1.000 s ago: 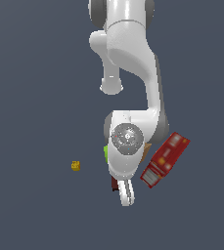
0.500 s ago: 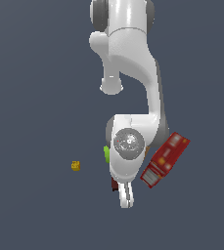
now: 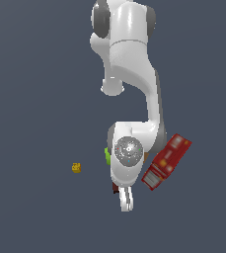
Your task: Pick up a designated object from a clutter of objects.
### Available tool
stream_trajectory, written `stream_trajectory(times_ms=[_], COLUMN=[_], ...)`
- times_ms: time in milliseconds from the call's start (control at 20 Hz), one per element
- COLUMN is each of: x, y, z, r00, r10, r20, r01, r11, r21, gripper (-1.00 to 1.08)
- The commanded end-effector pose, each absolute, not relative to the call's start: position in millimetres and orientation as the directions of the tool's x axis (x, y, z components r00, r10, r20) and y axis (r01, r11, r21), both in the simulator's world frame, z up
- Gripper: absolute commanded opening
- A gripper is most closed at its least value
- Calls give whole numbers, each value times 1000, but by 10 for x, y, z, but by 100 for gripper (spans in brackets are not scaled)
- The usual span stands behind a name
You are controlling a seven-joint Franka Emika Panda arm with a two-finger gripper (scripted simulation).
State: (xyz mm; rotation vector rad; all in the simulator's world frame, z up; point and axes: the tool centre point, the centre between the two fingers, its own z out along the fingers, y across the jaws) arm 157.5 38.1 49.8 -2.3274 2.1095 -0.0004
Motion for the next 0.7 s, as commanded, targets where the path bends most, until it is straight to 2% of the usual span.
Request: stream_trajectory(times_ms=[0, 350, 400, 650], x=[1568, 1582, 1582, 1582], y=[380, 381, 381, 381], z=[363, 278, 278, 278], r00=[97, 96, 96, 96], r10=[-995, -995, -995, -995], r20=[0, 0, 0, 0], r01=[-995, -995, -995, -995], r11=[-97, -96, -96, -96], r21=[0, 0, 0, 0], gripper=[100, 100, -100, -100])
